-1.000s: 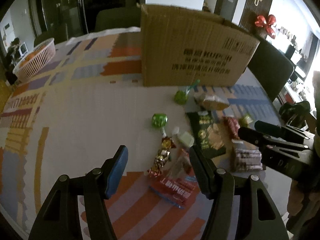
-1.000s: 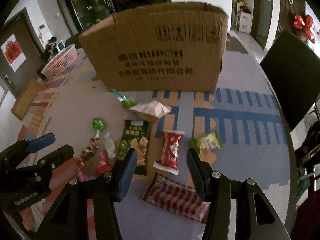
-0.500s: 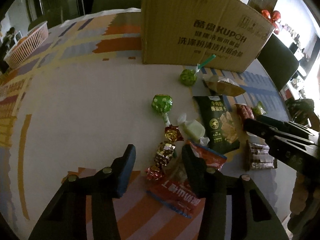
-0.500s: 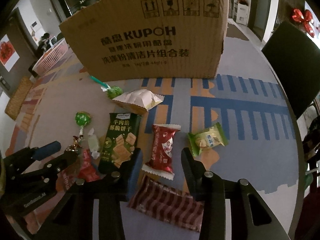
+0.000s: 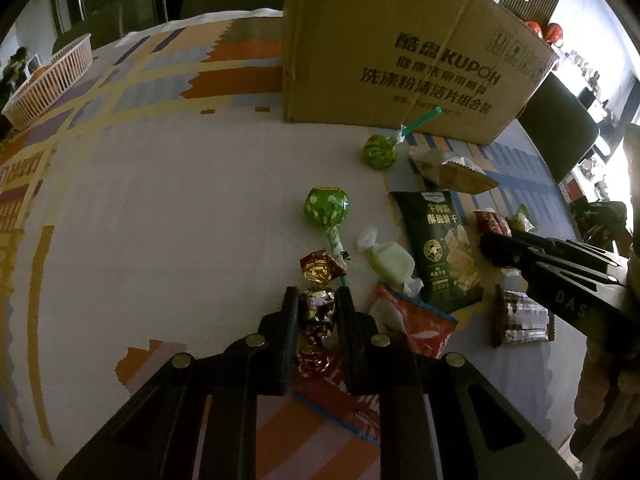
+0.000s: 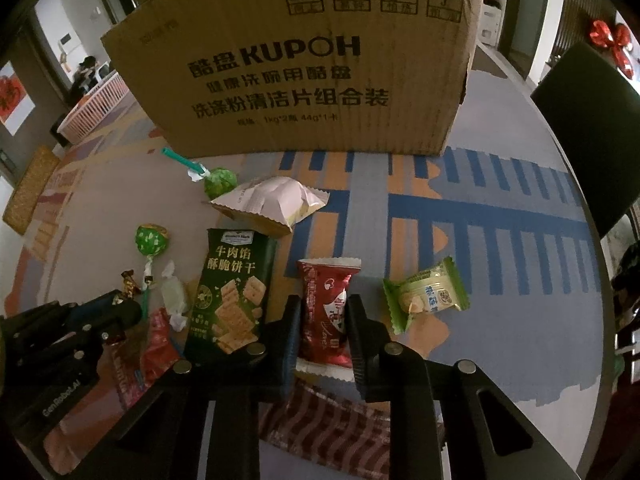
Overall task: Organize snacks
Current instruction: 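Grasp the gold wrapped candy with the left tool while the right tool grasps the red snack stick, then carry the candy and snack stick into the box and release both, then grasp the green lollipop with the left tool while the right tool grasps the white wrapped pastry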
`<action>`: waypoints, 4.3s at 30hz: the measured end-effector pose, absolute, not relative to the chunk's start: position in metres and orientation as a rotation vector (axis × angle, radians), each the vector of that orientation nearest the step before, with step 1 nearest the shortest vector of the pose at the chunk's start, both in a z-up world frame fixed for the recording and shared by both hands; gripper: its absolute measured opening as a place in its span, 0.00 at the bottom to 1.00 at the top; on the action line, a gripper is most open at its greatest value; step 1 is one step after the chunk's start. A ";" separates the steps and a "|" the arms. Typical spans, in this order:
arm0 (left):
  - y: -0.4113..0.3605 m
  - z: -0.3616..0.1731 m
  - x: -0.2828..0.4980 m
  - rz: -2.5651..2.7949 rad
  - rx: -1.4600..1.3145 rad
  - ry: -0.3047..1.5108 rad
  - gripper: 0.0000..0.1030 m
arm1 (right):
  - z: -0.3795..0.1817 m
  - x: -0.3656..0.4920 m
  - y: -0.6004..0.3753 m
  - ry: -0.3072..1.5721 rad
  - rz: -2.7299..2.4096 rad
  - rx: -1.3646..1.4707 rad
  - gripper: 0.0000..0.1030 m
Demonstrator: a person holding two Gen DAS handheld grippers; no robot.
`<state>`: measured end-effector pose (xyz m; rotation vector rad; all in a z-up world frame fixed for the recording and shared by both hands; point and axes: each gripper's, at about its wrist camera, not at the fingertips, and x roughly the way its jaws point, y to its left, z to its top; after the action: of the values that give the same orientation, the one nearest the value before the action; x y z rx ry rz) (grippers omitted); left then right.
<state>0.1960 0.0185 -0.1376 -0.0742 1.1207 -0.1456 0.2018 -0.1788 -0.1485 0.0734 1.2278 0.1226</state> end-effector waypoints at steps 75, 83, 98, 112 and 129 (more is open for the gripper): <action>-0.004 0.047 0.284 -0.210 0.050 0.694 0.46 | 0.017 0.277 -0.188 0.846 0.178 0.067 0.37; 0.011 0.035 0.256 -0.185 0.049 0.707 0.46 | -0.004 0.260 -0.175 0.913 0.218 0.091 0.37; 0.025 -0.037 0.236 -0.173 -0.008 0.885 0.46 | -0.066 0.252 -0.169 1.080 0.185 0.133 0.37; 0.016 -0.097 0.241 -0.188 0.001 1.031 0.46 | -0.116 0.261 -0.160 1.207 0.159 0.159 0.37; 0.015 -0.130 0.255 -0.200 -0.015 1.111 0.36 | -0.149 0.261 -0.156 1.276 0.144 0.151 0.37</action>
<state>0.2549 0.0151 -0.1304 -0.0149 1.1111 -0.2001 0.2612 -0.1561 -0.1495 0.1508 1.2758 0.1437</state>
